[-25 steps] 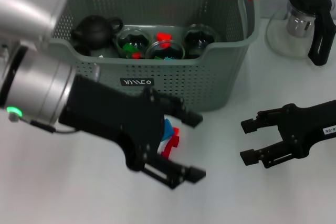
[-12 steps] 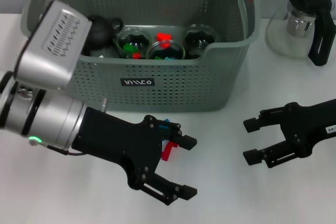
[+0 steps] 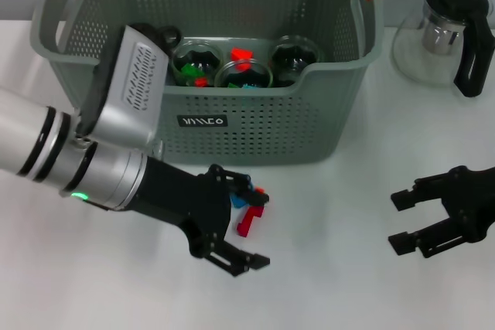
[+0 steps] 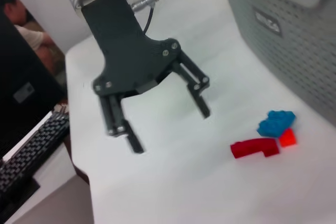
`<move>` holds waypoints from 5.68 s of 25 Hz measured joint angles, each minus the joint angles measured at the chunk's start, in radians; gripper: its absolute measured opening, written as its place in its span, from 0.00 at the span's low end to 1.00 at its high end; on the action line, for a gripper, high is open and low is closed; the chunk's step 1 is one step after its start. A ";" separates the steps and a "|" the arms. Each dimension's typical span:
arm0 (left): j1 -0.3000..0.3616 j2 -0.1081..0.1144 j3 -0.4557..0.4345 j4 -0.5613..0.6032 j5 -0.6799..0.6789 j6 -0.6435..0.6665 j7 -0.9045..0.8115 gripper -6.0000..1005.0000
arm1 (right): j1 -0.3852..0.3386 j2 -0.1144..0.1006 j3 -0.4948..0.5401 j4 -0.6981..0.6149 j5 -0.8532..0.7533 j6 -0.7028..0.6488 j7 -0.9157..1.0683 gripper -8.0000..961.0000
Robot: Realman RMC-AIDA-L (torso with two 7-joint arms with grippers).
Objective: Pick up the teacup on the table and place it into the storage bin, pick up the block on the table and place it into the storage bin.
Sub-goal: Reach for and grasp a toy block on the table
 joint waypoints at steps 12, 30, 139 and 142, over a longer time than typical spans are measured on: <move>-0.008 -0.006 0.123 -0.036 0.025 -0.165 0.034 0.88 | -0.004 -0.020 0.035 0.007 -0.002 0.000 0.023 0.96; -0.040 -0.005 0.163 -0.099 0.051 -0.284 0.045 0.88 | 0.007 -0.013 0.052 0.010 0.000 0.016 0.024 0.96; 0.001 -0.007 0.150 -0.124 0.146 -0.469 -0.119 0.88 | 0.009 0.005 0.061 0.010 0.006 0.050 0.017 0.96; 0.000 -0.008 0.154 -0.124 0.146 -0.470 -0.118 0.88 | 0.009 0.005 0.061 0.010 0.007 0.050 0.017 0.96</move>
